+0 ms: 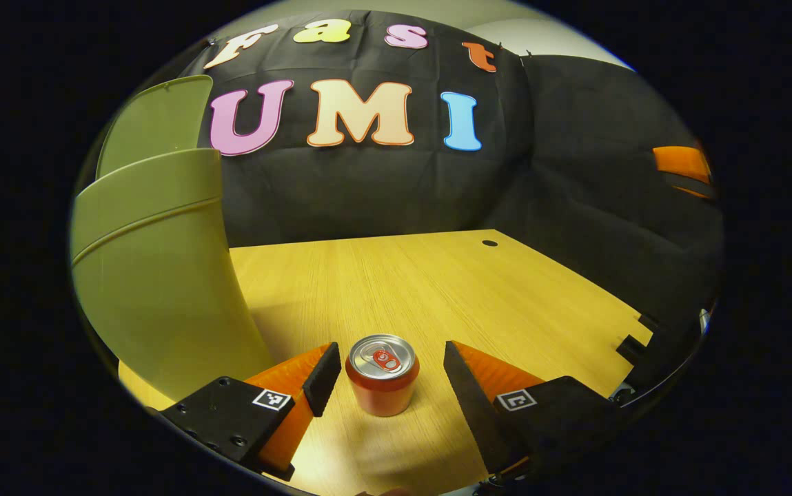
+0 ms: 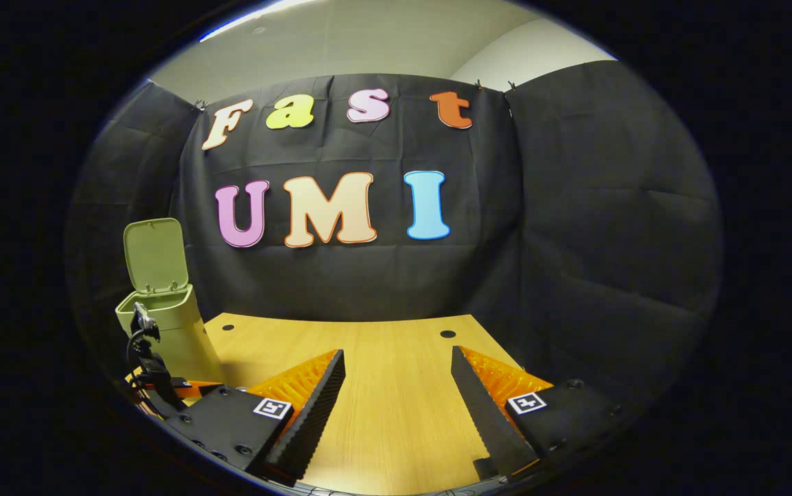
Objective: Press the lid of the desktop garbage bin to open it, pick up the crumpled paper on the desktop and throw it into the bin, then pick up the pop can on the desktop and drop it into the bin, and finally close the garbage bin lid.
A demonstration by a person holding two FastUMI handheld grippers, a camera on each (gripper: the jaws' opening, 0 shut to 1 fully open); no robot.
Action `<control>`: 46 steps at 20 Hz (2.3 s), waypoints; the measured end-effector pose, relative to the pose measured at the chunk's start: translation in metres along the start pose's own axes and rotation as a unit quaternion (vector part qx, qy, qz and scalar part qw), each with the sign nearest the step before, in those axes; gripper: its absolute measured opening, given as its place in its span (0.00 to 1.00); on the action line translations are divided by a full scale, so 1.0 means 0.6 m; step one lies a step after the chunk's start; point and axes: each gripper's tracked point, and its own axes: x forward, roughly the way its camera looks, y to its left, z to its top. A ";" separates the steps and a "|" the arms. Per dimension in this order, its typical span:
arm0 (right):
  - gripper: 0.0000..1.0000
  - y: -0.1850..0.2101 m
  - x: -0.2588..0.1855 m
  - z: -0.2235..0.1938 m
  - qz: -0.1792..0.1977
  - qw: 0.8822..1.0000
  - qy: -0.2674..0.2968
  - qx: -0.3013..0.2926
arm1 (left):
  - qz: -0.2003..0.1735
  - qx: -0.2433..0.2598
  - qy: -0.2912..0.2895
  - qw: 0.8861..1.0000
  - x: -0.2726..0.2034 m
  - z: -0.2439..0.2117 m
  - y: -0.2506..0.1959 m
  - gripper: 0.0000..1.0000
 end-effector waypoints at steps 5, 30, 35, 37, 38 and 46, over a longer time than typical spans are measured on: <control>0.94 -0.010 -0.023 -0.028 -0.013 1.000 0.010 0.003 | 0.016 -0.015 0.012 1.000 0.035 -0.029 0.013 0.92; 0.98 0.072 -0.030 -0.056 0.053 0.998 -0.002 0.020 | 0.107 0.023 -0.214 0.971 -0.115 0.451 0.146 0.77; 0.98 0.068 -0.025 -0.058 0.052 0.998 0.003 0.022 | 0.196 0.019 -0.214 0.957 -0.149 0.456 0.281 0.77; 0.98 0.063 -0.025 -0.057 0.048 0.999 0.002 0.018 | 0.219 0.015 -0.204 0.954 -0.156 0.441 0.320 0.77; 0.98 0.059 -0.025 -0.054 0.044 0.999 0.000 0.016 | 0.229 0.013 -0.199 0.953 -0.158 0.434 0.336 0.77; 0.98 0.035 -0.023 -0.049 0.023 1.000 -0.006 0.018 | 0.284 0.003 -0.206 0.936 -0.178 0.440 0.405 0.85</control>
